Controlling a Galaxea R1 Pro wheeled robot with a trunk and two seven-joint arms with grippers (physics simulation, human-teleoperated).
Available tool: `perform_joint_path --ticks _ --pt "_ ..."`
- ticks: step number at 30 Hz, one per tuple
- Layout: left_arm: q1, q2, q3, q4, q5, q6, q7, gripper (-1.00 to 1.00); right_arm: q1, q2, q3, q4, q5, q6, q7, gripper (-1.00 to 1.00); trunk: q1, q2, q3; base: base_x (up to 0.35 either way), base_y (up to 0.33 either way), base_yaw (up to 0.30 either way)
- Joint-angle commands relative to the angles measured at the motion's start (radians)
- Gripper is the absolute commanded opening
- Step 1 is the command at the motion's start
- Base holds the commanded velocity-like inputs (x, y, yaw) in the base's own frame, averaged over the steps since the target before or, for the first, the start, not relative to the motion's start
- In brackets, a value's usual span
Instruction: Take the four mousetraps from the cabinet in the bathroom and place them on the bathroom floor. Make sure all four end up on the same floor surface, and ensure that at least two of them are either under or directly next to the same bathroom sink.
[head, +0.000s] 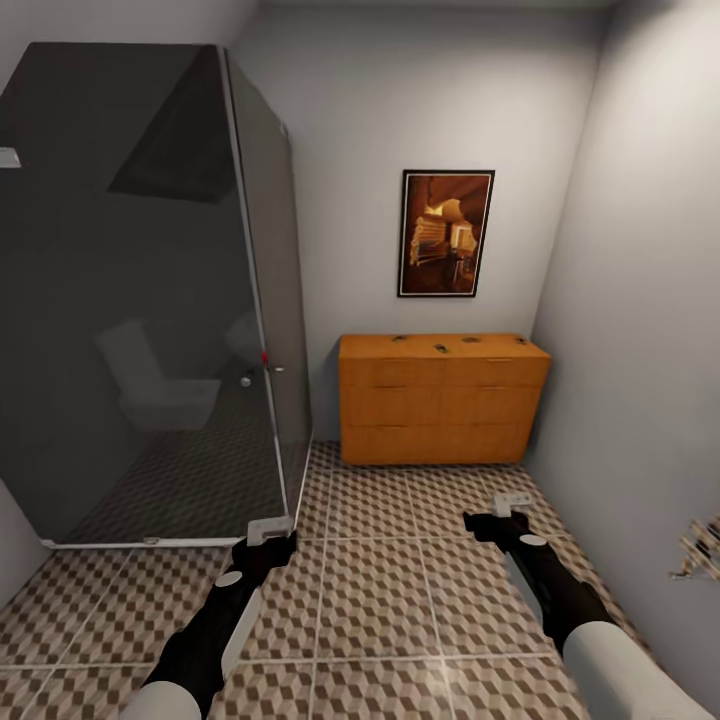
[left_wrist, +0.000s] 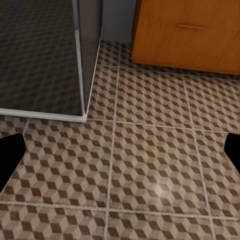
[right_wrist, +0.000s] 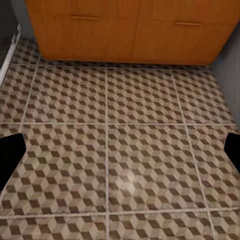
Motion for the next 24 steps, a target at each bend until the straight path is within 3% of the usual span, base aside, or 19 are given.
perform_joint_path --ticks 1,8,24 --pt "-0.001 -0.001 0.001 -0.002 0.006 0.006 0.003 1.00 0.000 -0.001 0.000 0.001 0.003 -0.003 0.000 1.00 0.001 -0.002 -0.002 0.324 -0.154 0.000" --pt "-0.001 -0.003 0.000 -0.002 0.005 -0.001 0.000 1.00 -0.001 -0.003 -0.001 0.043 0.003 -0.064 -0.005 1.00 0.001 -0.002 -0.002 0.249 -0.130 0.000" --pt "-0.001 -0.006 -0.001 0.019 0.005 -0.043 0.002 1.00 0.000 -0.005 -0.002 0.055 0.003 -0.093 -0.008 1.00 0.001 -0.002 -0.002 0.062 -0.022 0.000"
